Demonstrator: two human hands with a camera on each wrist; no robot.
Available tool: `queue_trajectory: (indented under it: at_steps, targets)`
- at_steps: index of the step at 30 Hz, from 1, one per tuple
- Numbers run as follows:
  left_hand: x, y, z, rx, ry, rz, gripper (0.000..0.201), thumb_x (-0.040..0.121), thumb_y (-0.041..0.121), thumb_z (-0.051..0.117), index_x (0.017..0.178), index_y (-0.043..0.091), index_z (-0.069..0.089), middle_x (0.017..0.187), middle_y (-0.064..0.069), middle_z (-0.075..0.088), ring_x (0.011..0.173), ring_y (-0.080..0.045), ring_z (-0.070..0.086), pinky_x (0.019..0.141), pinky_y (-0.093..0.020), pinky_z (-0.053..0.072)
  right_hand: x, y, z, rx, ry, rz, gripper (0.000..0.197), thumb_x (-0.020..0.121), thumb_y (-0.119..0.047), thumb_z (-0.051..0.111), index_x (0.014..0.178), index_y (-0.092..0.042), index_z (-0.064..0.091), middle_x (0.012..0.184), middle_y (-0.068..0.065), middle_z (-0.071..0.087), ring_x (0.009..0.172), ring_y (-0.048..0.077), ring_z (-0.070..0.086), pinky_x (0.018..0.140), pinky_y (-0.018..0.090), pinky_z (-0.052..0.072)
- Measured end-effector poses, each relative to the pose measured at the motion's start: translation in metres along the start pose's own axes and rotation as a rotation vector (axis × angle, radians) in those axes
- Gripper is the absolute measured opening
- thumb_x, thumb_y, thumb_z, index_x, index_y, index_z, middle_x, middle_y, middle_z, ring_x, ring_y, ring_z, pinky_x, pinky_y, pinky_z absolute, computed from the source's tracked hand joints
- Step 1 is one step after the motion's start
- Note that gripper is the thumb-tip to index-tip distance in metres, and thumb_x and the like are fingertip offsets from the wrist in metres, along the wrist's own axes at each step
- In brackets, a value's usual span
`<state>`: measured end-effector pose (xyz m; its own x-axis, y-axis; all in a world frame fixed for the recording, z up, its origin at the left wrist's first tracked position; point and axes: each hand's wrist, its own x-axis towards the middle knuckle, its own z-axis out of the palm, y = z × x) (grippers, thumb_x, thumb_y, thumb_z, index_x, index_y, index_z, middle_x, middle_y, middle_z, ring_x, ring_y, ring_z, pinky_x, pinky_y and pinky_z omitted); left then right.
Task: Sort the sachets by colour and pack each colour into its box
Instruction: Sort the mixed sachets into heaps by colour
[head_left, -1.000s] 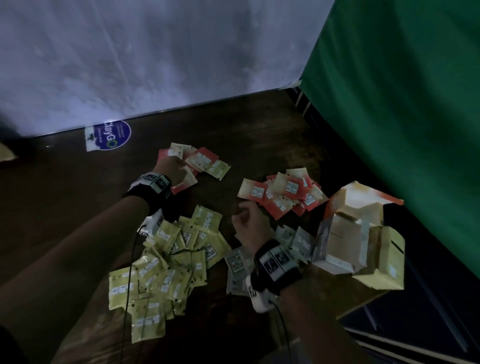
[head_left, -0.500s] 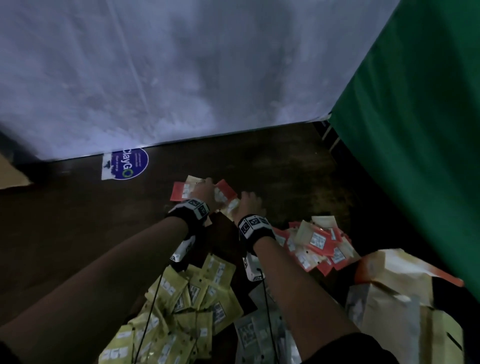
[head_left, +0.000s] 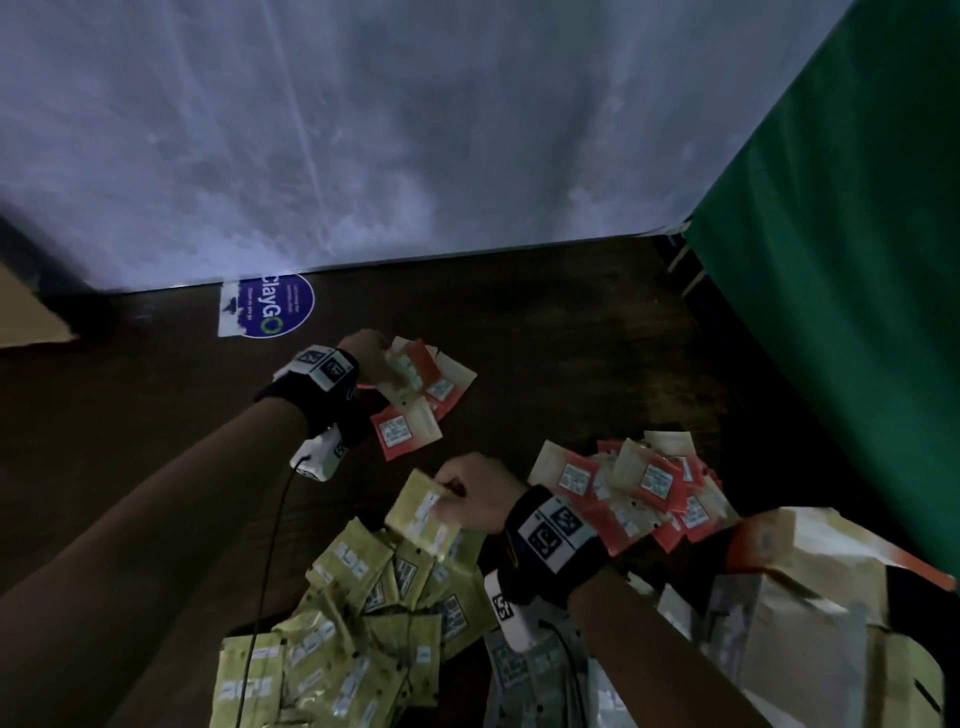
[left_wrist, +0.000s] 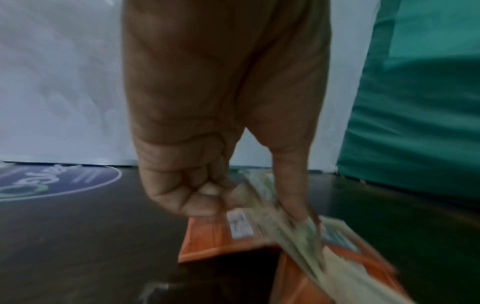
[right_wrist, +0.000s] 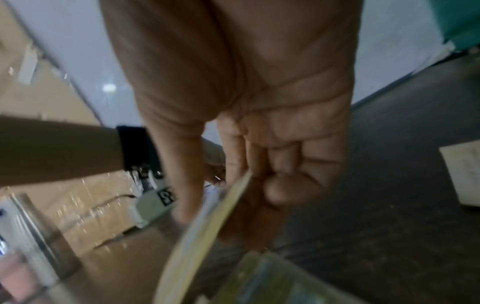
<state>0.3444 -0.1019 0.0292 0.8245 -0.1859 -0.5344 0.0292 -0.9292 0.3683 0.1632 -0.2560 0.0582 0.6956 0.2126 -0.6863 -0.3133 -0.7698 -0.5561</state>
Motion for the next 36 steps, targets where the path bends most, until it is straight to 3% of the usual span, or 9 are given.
queue_trajectory:
  at_steps: [3,7,11,15,21,26,29,32,36]
  targets:
    - [-0.002,0.001,0.010,0.159,-0.067,-0.045,0.117,0.041,0.053,0.089,0.140,0.023,0.034,0.144,-0.016,0.038,0.130,-0.036,0.040,0.103,-0.048,0.040,0.021,-0.005,-0.009,-0.022,0.165,0.038,0.053,0.083,-0.032,0.070,0.129,-0.013,0.052,0.128,0.006,0.055,0.117,0.021,0.054,0.094,0.032,0.046]
    - [-0.008,0.005,0.021,0.334,-0.064,0.140,0.152,0.042,0.043,0.092,0.148,0.029,-0.017,0.156,-0.012,-0.018,0.144,-0.037,-0.010,0.113,-0.058,0.013,0.056,-0.014,-0.035,0.001,0.497,0.095,0.063,0.078,-0.024,0.075,0.132,-0.014,0.044,0.137,0.010,0.038,0.126,0.028,0.044,0.102,0.038,0.042]
    - [-0.005,0.008,0.021,0.417,-0.122,0.247,0.155,0.041,0.045,0.092,0.148,0.026,-0.019,0.159,-0.005,-0.005,0.146,-0.030,-0.001,0.113,-0.056,0.013,0.083,-0.012,-0.046,0.014,0.458,0.154,0.098,0.073,-0.026,0.079,0.148,-0.011,0.018,0.153,0.009,0.022,0.141,0.027,0.025,0.112,0.042,0.030]
    - [-0.006,0.011,0.018,0.470,-0.121,0.268,0.131,0.045,0.044,0.090,0.149,0.027,0.013,0.151,-0.001,0.023,0.137,-0.031,0.023,0.106,-0.051,0.035,0.092,-0.017,-0.050,-0.020,0.385,0.208,0.120,0.067,-0.033,0.083,0.151,-0.014,0.000,0.157,0.007,0.015,0.145,0.029,0.013,0.115,0.046,0.021]
    - [-0.016,0.009,0.023,0.281,-0.134,0.238,0.101,0.053,0.024,0.090,0.137,0.023,0.035,0.129,-0.004,0.046,0.121,-0.025,0.047,0.094,-0.038,0.046,0.081,-0.028,-0.052,0.090,0.239,0.206,0.110,0.061,-0.029,0.086,0.147,-0.013,0.019,0.146,0.012,0.036,0.133,0.031,0.037,0.109,0.047,0.035]
    - [-0.028,0.010,0.024,0.088,-0.050,0.232,0.091,0.052,0.015,0.090,0.128,0.017,0.040,0.121,-0.006,0.053,0.111,-0.024,0.055,0.085,-0.033,0.049,0.059,-0.030,-0.053,0.570,0.120,0.163,0.063,0.079,-0.013,0.072,0.132,-0.012,0.038,0.125,0.011,0.053,0.118,0.027,0.052,0.100,0.041,0.045]
    - [-0.036,0.018,0.022,-0.067,0.025,0.295,0.078,0.057,0.010,0.085,0.123,0.017,0.043,0.114,-0.008,0.057,0.102,-0.023,0.059,0.077,-0.028,0.046,0.055,-0.027,-0.049,0.608,0.228,0.150,0.087,0.062,-0.036,0.084,0.133,-0.017,0.036,0.130,0.008,0.052,0.113,0.024,0.054,0.093,0.041,0.049]
    - [-0.046,0.032,0.021,-0.067,0.051,0.395,0.079,0.061,0.009,0.082,0.128,0.016,0.040,0.118,-0.011,0.057,0.102,-0.024,0.059,0.078,-0.028,0.044,0.037,-0.020,-0.052,0.642,0.315,0.107,0.062,0.079,-0.023,0.075,0.131,-0.012,0.044,0.122,0.007,0.058,0.098,0.018,0.060,0.076,0.029,0.051]
    - [-0.060,0.061,0.032,0.109,-0.063,0.509,0.101,0.058,0.014,0.085,0.140,0.017,0.027,0.133,-0.010,0.042,0.122,-0.026,0.045,0.097,-0.033,0.039,0.014,-0.001,-0.058,0.672,0.396,0.126,0.042,0.080,-0.007,0.072,0.120,-0.010,0.058,0.116,0.011,0.064,0.106,0.027,0.062,0.090,0.042,0.053]
